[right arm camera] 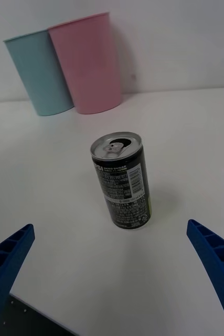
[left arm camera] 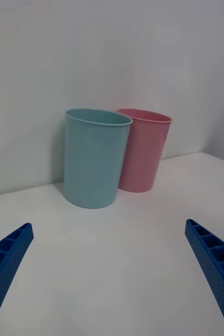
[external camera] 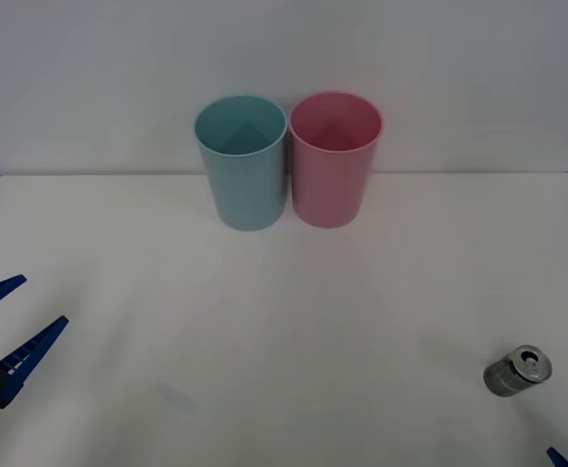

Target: Grasp the object on the table and drop it into the matching bin: aluminum can to the light blue bin, PET bottle to the pink bin.

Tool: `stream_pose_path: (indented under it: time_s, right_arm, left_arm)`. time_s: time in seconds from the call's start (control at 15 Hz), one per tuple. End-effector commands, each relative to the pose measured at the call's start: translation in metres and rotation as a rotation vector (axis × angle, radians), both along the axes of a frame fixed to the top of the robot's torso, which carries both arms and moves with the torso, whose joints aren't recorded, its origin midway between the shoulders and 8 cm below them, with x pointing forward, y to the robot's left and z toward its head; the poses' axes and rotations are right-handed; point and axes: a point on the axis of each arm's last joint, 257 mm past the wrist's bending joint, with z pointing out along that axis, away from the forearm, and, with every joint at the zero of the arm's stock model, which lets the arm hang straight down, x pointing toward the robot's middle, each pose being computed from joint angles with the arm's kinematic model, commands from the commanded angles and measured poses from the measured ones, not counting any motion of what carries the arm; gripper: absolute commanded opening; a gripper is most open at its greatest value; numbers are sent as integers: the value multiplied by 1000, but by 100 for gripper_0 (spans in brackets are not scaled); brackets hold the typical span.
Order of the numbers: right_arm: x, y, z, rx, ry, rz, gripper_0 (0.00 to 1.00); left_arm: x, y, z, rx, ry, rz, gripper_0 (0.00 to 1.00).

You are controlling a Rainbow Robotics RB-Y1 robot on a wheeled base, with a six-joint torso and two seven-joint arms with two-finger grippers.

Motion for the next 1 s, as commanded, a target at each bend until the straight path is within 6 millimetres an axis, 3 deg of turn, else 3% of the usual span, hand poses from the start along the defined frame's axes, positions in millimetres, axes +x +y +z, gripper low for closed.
stream_pose_path:
  time_s: [0.07, 0.47, 1.0]
  right_arm:
    - [12, 5, -8, -8, 1, -16, 100]
    - [43, 20, -21, -2, -13, -22, 100]
    - [86, 30, -23, -17, -43, -28, 100]
  left_arm:
    - [0, 0, 0, 0, 0, 0, 100]
    - [0, 0, 0, 0, 0, 0, 100]
    - [0, 0, 0, 0, 0, 0, 100]
